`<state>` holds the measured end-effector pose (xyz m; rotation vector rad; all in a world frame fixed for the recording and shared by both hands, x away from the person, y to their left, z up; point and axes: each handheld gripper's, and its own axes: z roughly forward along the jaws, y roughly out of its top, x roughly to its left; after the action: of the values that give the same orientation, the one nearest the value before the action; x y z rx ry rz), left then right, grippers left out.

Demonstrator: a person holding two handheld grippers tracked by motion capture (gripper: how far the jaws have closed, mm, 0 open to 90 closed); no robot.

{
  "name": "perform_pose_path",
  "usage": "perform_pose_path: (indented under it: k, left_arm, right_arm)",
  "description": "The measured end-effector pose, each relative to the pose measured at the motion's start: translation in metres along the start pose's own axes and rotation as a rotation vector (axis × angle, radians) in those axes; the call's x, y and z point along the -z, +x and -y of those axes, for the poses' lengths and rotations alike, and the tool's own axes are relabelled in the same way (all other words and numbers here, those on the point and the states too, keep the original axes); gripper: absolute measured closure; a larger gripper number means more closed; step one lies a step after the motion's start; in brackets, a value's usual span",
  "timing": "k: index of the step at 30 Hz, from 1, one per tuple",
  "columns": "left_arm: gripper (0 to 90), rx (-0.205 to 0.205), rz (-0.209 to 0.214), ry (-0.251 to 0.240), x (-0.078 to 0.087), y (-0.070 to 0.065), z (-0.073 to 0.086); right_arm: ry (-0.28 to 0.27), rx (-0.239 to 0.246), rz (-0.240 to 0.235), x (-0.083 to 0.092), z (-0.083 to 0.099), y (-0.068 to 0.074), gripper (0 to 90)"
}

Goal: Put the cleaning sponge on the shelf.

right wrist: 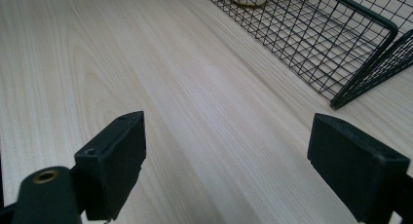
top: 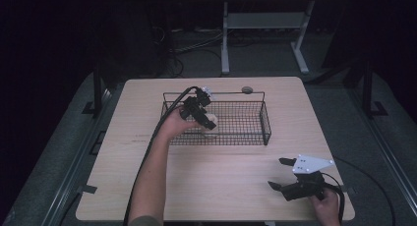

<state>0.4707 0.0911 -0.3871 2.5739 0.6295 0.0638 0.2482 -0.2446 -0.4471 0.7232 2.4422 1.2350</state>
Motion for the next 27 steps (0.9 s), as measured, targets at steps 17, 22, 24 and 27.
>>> perform_pose_path:
  k: [17, 22, 24, 27]
  left_arm:
    - [21.9, 0.004, -0.036, -0.038, 0.016, -0.001, 0.003]
    - [22.2, 0.001, -0.036, -0.043, 0.025, 0.0, 0.005]
    - [22.2, 0.003, -0.037, -0.046, 0.027, -0.001, 0.006]
    - [22.3, -0.007, -0.029, -0.048, 0.029, -0.003, 0.006]
  right_arm:
    - [0.009, -0.004, 0.001, -0.001, 0.0, 0.001, 13.5]
    - [0.01, 0.001, -0.001, -0.002, -0.001, 0.001, 13.6]
    - [0.01, 0.002, -0.002, -0.001, -0.001, 0.001, 13.5]
    - [0.009, 0.001, 0.0, -0.002, -0.001, 0.001, 13.5]
